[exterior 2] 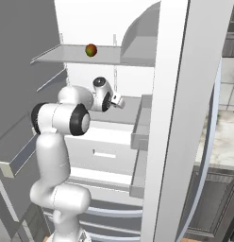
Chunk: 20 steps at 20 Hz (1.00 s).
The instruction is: Take the fish out of the fridge, briefly rinse it in the sink, and place it on the tray next to the sink.
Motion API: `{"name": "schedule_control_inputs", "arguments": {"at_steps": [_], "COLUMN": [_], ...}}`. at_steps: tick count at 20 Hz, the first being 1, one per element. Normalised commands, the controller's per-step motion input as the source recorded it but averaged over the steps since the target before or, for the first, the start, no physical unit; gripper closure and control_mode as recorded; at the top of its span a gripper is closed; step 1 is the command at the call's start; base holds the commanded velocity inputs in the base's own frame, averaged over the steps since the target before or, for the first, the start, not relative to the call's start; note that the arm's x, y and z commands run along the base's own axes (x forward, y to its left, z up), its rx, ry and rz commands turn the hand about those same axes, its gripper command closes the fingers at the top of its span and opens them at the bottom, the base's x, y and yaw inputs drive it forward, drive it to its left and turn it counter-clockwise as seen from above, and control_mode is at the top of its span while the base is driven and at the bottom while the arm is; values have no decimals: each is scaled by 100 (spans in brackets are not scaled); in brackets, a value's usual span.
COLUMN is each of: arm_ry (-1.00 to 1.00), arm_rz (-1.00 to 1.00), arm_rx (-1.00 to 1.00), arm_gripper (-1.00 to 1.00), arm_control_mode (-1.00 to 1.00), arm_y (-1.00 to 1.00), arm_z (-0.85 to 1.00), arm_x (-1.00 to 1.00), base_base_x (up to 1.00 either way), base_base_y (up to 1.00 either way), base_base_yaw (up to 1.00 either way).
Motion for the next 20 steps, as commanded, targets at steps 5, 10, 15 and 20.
{"name": "schedule_control_inputs", "arguments": {"at_steps": [5,10,15,20], "arm_ry": [-32,-33,-11,8], "arm_rz": [0,-4,-25,-35], "arm_rx": [-12,-13,-4,10], "arm_gripper": [100,100,100,100], "arm_control_mode": [-100,-100,-100,-100], "arm_y": [31,45,54,51], "arm_z": [29,77,100,86], "arm_x": [-98,-94,-97,-100], "base_base_x": [0,0,0,0], "base_base_y": [0,0,0,0], "base_base_yaw": [0,0,0,0]}}
